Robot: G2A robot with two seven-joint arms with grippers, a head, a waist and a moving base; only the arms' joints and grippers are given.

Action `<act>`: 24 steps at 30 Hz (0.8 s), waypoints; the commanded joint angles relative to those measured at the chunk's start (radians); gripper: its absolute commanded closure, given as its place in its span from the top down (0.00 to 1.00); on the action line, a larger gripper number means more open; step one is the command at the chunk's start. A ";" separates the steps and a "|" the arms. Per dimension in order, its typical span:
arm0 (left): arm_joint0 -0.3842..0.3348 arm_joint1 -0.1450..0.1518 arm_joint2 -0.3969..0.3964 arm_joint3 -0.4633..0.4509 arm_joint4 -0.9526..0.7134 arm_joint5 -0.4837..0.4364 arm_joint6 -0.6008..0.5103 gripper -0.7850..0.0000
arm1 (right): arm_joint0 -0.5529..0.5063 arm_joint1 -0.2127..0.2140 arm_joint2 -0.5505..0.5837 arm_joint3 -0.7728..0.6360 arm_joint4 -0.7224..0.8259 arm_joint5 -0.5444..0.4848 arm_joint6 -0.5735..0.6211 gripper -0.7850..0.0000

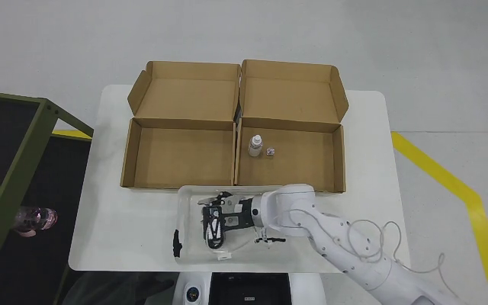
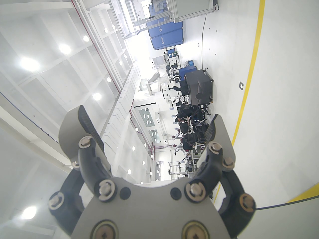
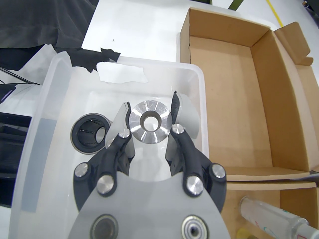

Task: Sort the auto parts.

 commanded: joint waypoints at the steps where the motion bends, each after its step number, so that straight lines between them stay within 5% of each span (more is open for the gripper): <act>1: 0.000 0.000 0.000 0.000 0.000 0.000 0.000 1.00 | -0.003 0.003 0.016 -0.016 0.000 -0.001 -0.004 0.00; 24: 0.000 0.000 0.000 0.000 0.000 0.000 0.000 1.00 | 0.022 0.019 0.186 -0.110 0.018 0.031 -0.064 0.00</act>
